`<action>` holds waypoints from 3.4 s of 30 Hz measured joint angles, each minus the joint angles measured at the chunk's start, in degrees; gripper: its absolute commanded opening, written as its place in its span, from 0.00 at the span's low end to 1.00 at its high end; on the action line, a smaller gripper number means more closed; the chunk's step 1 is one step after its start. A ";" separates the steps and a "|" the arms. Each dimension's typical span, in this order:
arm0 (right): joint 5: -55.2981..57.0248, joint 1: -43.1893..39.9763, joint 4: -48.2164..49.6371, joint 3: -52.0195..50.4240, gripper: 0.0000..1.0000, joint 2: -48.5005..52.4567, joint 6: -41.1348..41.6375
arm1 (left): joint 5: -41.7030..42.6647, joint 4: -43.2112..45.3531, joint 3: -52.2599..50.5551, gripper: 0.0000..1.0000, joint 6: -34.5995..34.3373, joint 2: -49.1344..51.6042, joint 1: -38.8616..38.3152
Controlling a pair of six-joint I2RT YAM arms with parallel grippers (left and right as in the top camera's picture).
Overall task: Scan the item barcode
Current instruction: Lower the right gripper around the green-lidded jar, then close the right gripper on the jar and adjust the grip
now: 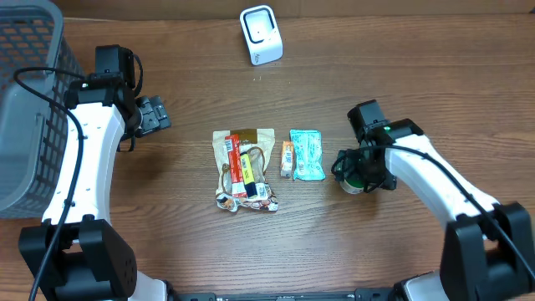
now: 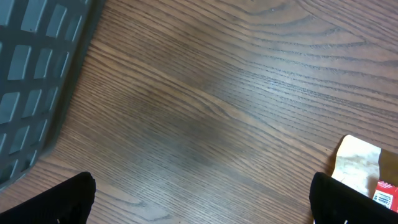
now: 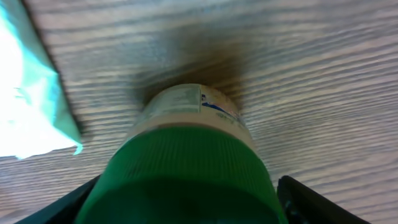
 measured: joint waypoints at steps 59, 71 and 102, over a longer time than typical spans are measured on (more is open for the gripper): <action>-0.85 0.00 1.29 2.78 0.81 7.08 1.22 | 0.00 0.00 0.00 1.00 0.00 0.00 0.00; -0.81 -0.02 1.88 2.23 0.75 7.08 1.25 | 0.00 0.00 0.00 1.00 0.00 0.00 0.00; -1.51 0.00 -1.38 2.23 0.68 7.08 10.38 | 0.00 0.00 0.00 0.99 0.00 0.00 0.00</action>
